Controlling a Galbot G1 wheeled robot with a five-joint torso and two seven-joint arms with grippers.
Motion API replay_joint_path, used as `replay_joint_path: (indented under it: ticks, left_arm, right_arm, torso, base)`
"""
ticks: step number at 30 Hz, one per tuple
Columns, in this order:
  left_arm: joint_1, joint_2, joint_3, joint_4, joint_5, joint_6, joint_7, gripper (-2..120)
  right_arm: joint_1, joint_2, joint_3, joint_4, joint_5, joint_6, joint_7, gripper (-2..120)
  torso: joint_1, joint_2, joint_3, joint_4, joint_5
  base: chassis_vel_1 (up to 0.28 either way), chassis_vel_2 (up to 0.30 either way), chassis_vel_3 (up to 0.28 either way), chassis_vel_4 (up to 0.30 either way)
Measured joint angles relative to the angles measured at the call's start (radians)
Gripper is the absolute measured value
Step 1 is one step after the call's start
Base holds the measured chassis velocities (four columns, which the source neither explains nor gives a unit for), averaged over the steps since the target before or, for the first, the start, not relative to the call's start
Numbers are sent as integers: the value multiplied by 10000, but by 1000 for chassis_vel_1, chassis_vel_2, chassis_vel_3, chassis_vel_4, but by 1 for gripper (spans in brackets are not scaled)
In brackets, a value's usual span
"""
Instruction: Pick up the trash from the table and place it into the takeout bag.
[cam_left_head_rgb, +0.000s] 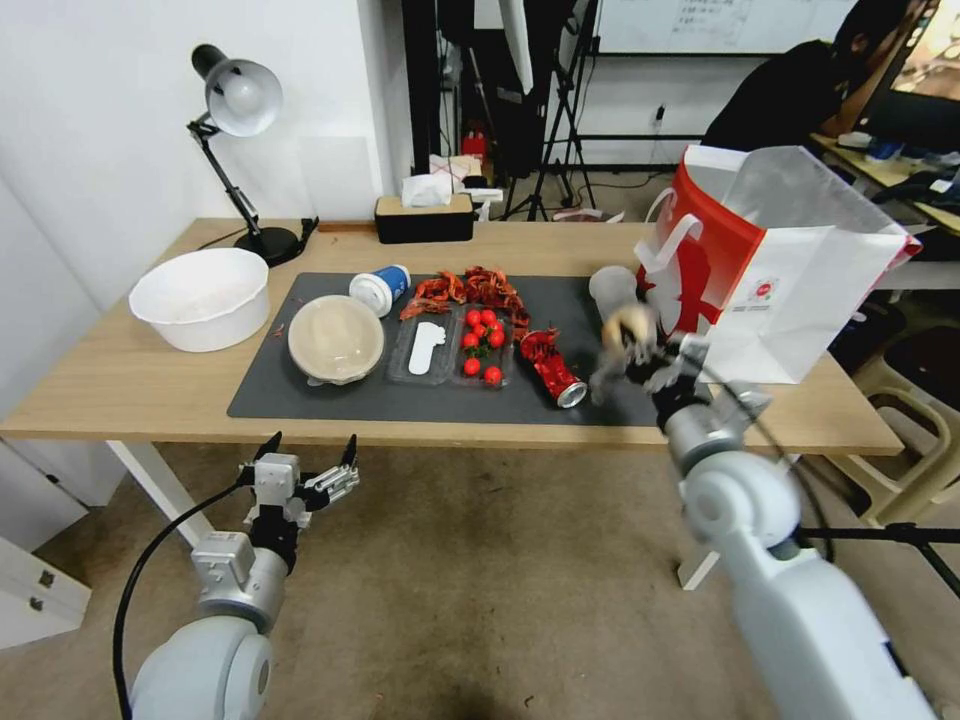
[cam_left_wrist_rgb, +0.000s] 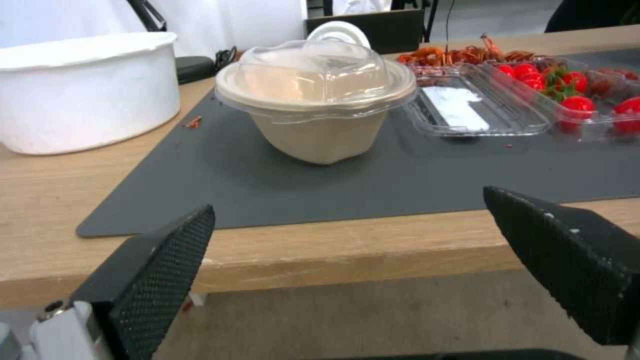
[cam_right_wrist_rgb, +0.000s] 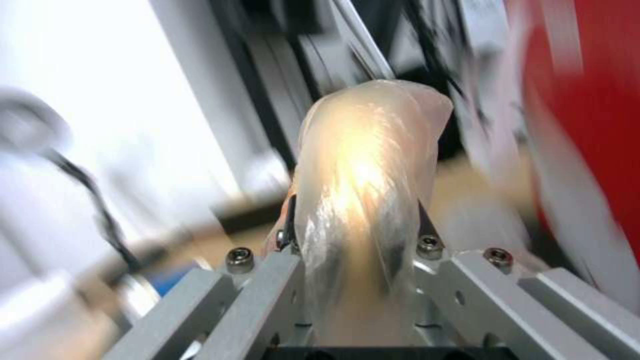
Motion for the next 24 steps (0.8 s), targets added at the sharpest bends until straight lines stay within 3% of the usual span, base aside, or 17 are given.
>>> replay_joint_path:
  ticks: [7, 8, 10, 12, 18, 24]
  left_arm:
    - [28, -28, -12, -34, 18, -43, 0, 100]
    - [50, -42, -12, -39, 30, -78, -2, 100]
    - [71, -50, -12, -41, 40, -122, -2, 100]
    - [129, -60, -25, -70, 64, -219, -4, 100]
    - [146, -68, -27, -85, 70, -244, -5, 100]
    - [186, -103, -32, -115, 122, -307, -6, 100]
  right_arm:
    - [965, -1011, 610, 697, 1442, 357, -161, 7]
    - [1558, -1574, 807, 634, 1816, 441, 93, 7]
    - [1991, -1936, 890, 450, 1979, 452, 381, 7]
    - [3390, -2786, 896, -732, 2159, 395, 1510, 7]
    - [4097, -3012, 765, -1307, 2298, 149, 2263, 7]
    - [5337, -3180, 352, -2264, 2781, -978, 4108, 10]
  torso:
    - [0, 0, 0, 1, -1]
    - [0, 0, 0, 2, 2]
    - [0, 0, 0, 1, 0]
    - [1, 0, 1, 2, 5]
    - [1, 0, 2, 0, 0]
    - [1, 0, 2, 2, -1]
  base:
    - [0, 0, 0, 0]
    - [0, 0, 0, 0]
    - [0, 0, 0, 0]
    - [0, 0, 0, 0]
    - [0, 0, 0, 0]
    - [0, 0, 0, 0]
